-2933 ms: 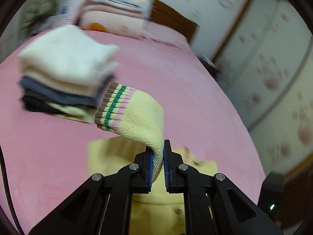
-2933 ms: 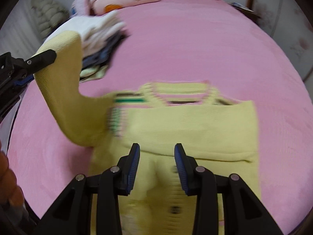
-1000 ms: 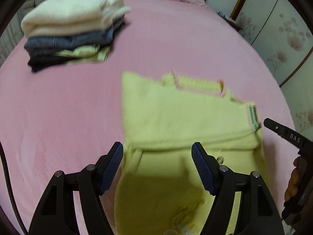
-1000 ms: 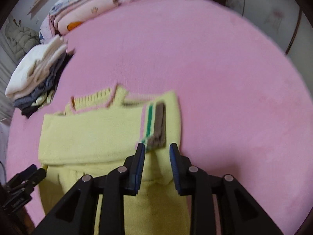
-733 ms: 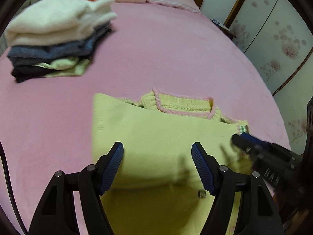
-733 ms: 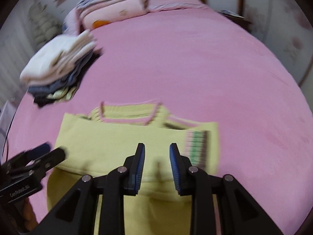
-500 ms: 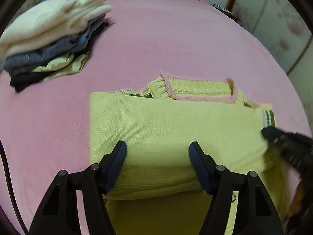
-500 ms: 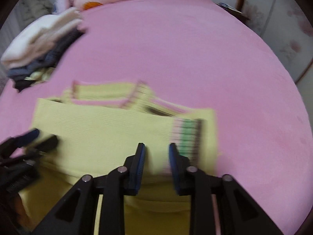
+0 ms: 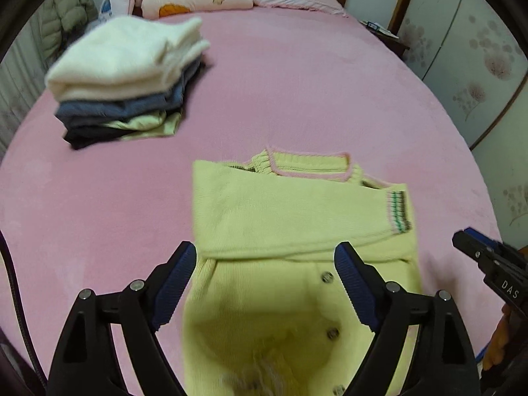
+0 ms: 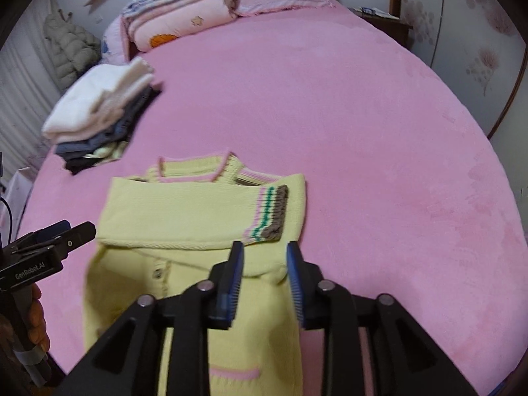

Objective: Fold large clothes
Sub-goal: 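Release the sleeve and smooth the folded side with the left gripper, then grasp the cardigan hem with both grippers, then fold the hem up over the collar with both grippers and release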

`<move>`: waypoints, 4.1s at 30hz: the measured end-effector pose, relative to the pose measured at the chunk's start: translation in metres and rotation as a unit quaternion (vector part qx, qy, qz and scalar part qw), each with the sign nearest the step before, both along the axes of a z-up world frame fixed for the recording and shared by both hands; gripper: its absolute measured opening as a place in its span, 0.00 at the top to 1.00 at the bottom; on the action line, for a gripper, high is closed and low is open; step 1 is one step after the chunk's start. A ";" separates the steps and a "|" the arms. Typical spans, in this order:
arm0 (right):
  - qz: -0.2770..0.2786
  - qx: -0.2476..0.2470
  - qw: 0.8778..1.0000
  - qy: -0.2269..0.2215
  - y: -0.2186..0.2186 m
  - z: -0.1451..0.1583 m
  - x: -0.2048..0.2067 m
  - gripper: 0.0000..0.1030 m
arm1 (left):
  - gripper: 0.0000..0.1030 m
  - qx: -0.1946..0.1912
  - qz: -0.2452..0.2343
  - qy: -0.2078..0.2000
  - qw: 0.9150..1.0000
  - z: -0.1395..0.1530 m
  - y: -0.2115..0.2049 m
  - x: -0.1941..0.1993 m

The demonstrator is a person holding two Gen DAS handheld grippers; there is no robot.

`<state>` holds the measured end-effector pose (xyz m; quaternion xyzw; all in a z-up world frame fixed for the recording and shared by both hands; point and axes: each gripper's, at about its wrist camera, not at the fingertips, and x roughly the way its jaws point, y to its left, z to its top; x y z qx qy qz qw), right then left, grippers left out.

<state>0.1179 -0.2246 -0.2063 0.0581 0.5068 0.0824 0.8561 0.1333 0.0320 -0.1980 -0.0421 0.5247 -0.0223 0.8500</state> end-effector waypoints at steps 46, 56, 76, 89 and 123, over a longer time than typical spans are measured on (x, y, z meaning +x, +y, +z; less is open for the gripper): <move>-0.008 -0.038 0.998 -0.047 0.002 0.007 -0.201 0.44 | 0.16 -0.096 0.023 0.067 0.993 -0.048 0.083 -0.205; -0.012 0.018 0.999 0.038 -0.021 -0.072 -0.195 0.57 | 0.33 -0.175 0.016 0.052 0.983 -0.106 0.084 -0.197; 0.066 0.071 0.993 0.066 -0.013 -0.058 -0.173 0.92 | 0.93 -0.185 -0.010 0.128 0.974 -0.083 0.062 -0.166; -0.002 0.152 0.988 0.004 -0.036 0.032 -0.022 0.90 | 0.89 -0.298 0.167 0.038 0.939 -0.010 0.103 -0.021; 0.053 -0.022 0.997 -0.054 -0.004 -0.058 0.103 0.95 | 0.94 -0.002 0.081 -0.029 0.996 -0.085 0.052 0.076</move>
